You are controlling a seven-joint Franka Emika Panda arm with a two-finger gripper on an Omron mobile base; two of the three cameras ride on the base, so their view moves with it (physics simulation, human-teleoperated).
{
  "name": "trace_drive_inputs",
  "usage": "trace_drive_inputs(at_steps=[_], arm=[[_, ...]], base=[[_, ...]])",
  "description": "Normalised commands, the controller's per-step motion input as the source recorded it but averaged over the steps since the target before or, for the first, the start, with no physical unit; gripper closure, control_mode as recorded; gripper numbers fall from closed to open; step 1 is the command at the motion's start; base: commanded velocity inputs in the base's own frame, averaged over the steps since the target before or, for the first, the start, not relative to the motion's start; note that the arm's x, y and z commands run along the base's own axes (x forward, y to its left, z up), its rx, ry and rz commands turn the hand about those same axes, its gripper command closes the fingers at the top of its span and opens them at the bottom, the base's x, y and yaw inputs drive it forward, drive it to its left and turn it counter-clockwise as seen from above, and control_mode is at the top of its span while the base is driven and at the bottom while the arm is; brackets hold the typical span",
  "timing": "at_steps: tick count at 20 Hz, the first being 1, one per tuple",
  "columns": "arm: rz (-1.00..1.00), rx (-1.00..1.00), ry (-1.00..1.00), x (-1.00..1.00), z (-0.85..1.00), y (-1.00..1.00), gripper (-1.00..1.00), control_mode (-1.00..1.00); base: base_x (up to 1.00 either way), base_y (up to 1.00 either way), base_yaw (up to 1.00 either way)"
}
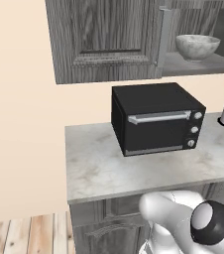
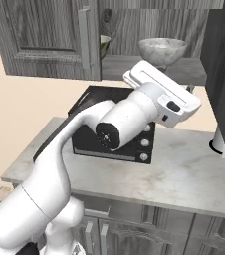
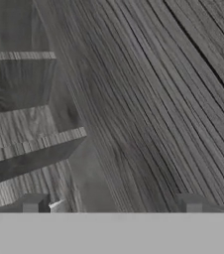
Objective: Move the bowls from the cabinet to the plates on the dining table.
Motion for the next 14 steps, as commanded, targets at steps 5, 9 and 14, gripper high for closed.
trace_drive_inputs(at_steps=[5, 9, 14], arm=[[0.01, 0.0, 0.18, -0.31, 0.15, 0.49, -1.0, -1.0], [0.0, 0.0, 0.14, -0.25, 0.13, 0.57, -1.0, -1.0], [0.0, -0.01, 0.06, -0.18, 0.01, 0.62, -1.0, -1.0]], base=[[0.0, 0.0, 0.0], [0.0, 0.0, 0.0], [0.0, 0.0, 0.0]])
